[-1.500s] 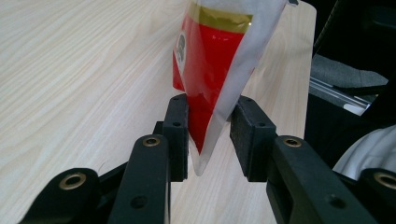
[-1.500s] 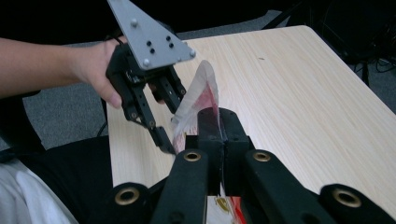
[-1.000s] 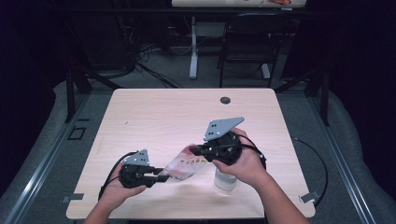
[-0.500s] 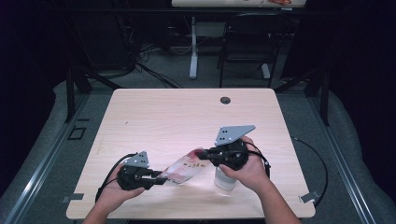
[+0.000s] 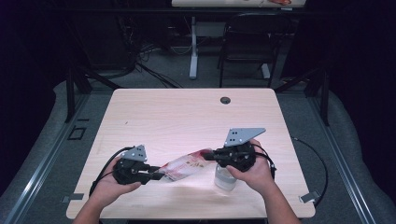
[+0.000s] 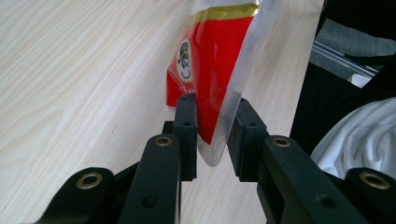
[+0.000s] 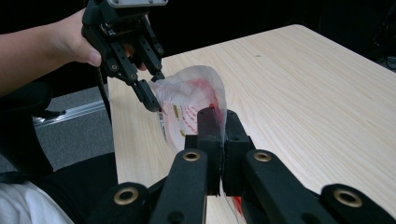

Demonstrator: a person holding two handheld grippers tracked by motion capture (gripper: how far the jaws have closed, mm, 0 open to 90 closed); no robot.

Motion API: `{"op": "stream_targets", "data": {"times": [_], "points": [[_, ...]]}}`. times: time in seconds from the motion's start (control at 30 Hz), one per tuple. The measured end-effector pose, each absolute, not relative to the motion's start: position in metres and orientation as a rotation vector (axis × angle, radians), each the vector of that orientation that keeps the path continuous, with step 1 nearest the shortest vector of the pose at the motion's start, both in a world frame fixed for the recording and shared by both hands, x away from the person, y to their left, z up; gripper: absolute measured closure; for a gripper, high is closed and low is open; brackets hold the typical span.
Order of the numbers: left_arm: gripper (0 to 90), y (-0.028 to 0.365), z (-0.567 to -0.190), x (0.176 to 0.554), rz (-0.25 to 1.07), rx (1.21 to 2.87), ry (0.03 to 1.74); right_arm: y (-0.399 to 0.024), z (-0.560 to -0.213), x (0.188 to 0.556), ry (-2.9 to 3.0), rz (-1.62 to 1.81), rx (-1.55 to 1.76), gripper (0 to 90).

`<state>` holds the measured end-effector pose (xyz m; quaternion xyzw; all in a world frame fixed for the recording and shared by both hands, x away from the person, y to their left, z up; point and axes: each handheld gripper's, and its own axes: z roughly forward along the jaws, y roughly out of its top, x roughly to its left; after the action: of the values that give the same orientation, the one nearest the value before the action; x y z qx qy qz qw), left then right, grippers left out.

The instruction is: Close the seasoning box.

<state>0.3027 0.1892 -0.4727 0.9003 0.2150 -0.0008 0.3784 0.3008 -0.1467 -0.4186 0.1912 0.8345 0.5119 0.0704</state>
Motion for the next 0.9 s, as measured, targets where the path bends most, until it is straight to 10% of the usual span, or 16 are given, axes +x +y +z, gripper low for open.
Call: {"op": "stream_targets", "data": {"times": [0.9], "points": [[76.0, 0.180, -0.453, 0.312, 0.000, 2.330, 0.533, -0.167, -0.426, 0.303, 2.499, 1.552, 0.660, 89.1]]}}
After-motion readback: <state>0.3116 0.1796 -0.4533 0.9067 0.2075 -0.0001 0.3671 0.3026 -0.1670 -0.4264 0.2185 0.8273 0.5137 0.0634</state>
